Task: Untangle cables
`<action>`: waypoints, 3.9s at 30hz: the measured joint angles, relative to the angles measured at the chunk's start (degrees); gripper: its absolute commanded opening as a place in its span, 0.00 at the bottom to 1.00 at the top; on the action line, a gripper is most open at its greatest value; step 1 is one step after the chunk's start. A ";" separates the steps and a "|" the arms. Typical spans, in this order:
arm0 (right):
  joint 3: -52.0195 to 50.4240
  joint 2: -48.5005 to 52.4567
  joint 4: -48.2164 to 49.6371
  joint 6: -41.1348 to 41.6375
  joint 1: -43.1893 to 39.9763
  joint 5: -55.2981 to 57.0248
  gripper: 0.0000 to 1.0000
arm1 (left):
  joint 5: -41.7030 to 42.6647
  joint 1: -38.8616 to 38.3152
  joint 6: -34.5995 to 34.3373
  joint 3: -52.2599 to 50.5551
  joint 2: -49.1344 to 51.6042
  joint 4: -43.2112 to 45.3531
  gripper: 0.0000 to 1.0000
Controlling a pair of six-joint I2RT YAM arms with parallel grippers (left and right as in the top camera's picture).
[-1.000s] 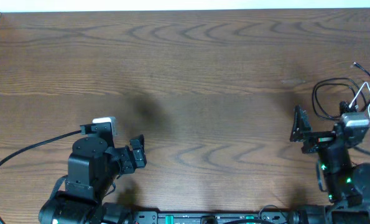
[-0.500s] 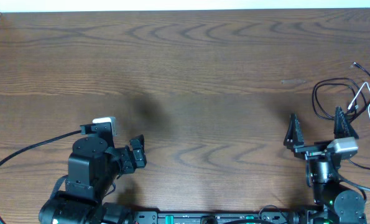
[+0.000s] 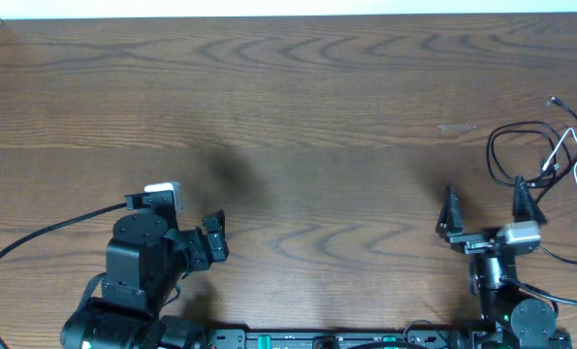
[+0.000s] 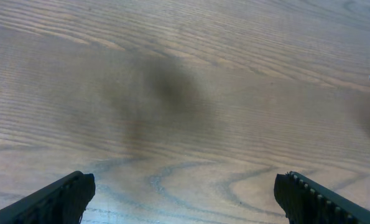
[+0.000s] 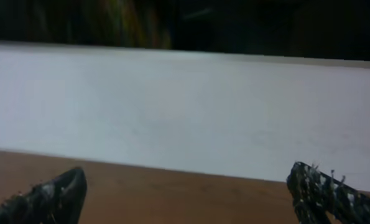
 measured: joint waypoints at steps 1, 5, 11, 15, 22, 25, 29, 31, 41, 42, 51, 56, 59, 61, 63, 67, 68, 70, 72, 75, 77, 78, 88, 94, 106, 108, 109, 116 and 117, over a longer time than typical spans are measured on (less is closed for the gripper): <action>0.00 -0.04 -1.03 -1.11 0.33 0.02 0.99 | 0.00 0.00 0.00 0.00 0.00 -0.02 0.98; -0.07 -0.04 -8.37 -4.81 1.64 0.04 0.99 | 0.00 0.00 0.00 0.00 0.00 -0.02 0.98; -0.07 -0.02 -15.96 -6.78 1.90 -0.04 0.99 | 0.00 0.00 0.00 0.00 0.00 -0.02 0.98; -0.07 -0.02 -20.13 -7.23 1.90 0.00 0.99 | 0.02 0.00 0.00 0.00 0.00 -0.04 0.98; -0.07 -0.04 -20.11 -7.23 1.44 0.04 0.99 | 0.02 0.00 0.00 0.00 0.00 -0.04 0.98; -0.07 -0.04 -19.61 -7.26 0.22 0.11 0.99 | 0.00 0.00 0.00 0.00 0.00 -0.04 0.98; -0.07 -0.04 -18.67 -7.26 -0.87 0.79 0.99 | 0.02 0.00 0.00 0.00 0.00 -0.04 0.98; -0.07 -0.04 -18.71 -7.26 -0.90 1.18 0.99 | 0.02 0.00 0.00 0.00 0.00 -0.04 0.98; -0.07 -0.04 -20.52 -7.21 -0.90 3.08 0.99 | 0.00 0.00 0.00 0.00 0.00 -0.04 0.98; -0.07 -0.04 -20.52 -7.23 -0.90 3.10 0.99 | 0.00 0.00 0.00 0.00 0.00 -0.02 0.98; -0.07 -0.04 -20.59 -6.93 -0.90 3.26 0.99 | 0.02 0.00 0.00 0.00 0.00 -0.02 0.98; -0.07 -0.04 -20.59 -6.29 -0.90 3.26 0.99 | 0.02 0.00 0.00 0.00 0.00 -0.04 0.98; -0.07 -0.04 -20.55 -6.05 -0.90 3.26 0.99 | 0.02 0.00 0.00 0.00 0.00 -0.04 0.98; -0.07 -0.04 -20.37 -6.08 -0.90 3.26 0.99 | 0.00 0.00 0.00 0.00 0.00 -0.04 0.98; -0.07 -0.02 -19.34 -6.12 -0.92 3.26 0.99 | 0.02 0.00 0.00 0.00 0.00 -0.04 0.98; -0.07 -0.04 -17.99 -6.71 -0.92 3.26 0.99 | 0.00 0.00 0.00 0.00 0.00 -0.04 0.98; -0.07 -0.04 -18.14 -6.80 -0.92 3.26 0.99 | 0.02 0.00 0.00 0.00 0.00 -0.04 0.98; -0.04 -0.09 -20.20 -6.97 -0.92 3.21 0.99 | 0.02 0.00 0.00 0.00 0.00 -0.02 0.98; -0.07 -0.02 -20.52 -7.04 -0.94 3.21 0.99 | 0.02 0.00 0.00 0.00 0.00 -0.07 0.98; -0.07 -0.02 -20.55 -7.17 -0.96 3.19 0.99 | 0.02 0.00 0.00 0.00 0.00 -0.04 0.98; -0.07 -0.02 -20.52 -7.17 -0.96 3.19 0.99 | 0.02 0.00 0.00 0.00 0.00 -0.04 0.98; -0.07 -0.02 -20.52 -7.19 -0.96 3.19 0.99 | 0.02 0.00 0.00 0.00 0.00 -0.04 0.98; -0.07 -0.02 -20.52 -7.19 -1.01 3.19 0.99 | 0.02 0.00 0.00 0.00 0.00 -0.04 0.98; -0.07 -0.02 -20.52 -7.19 -1.01 3.19 0.99 | 0.02 0.00 0.00 0.00 0.00 -0.04 0.98; -0.07 -0.02 -20.50 -7.19 -1.01 3.19 0.99 | 0.02 0.00 0.00 0.00 0.00 -0.04 0.97; -0.07 -0.02 -20.50 -7.19 -1.01 3.19 0.99 | 0.02 0.00 0.00 0.00 0.00 -0.04 0.98; -0.07 -0.02 -20.52 -7.19 -1.01 3.19 0.99 | 0.02 0.00 0.02 0.00 0.00 -0.04 0.98; -0.07 -0.02 -20.52 -7.19 -1.01 3.19 0.99 | 0.02 0.00 0.00 0.00 0.00 -0.04 0.98; -0.07 -0.02 -20.50 -7.19 -1.01 3.19 0.99 | 0.02 0.00 0.00 0.00 0.00 -0.04 0.98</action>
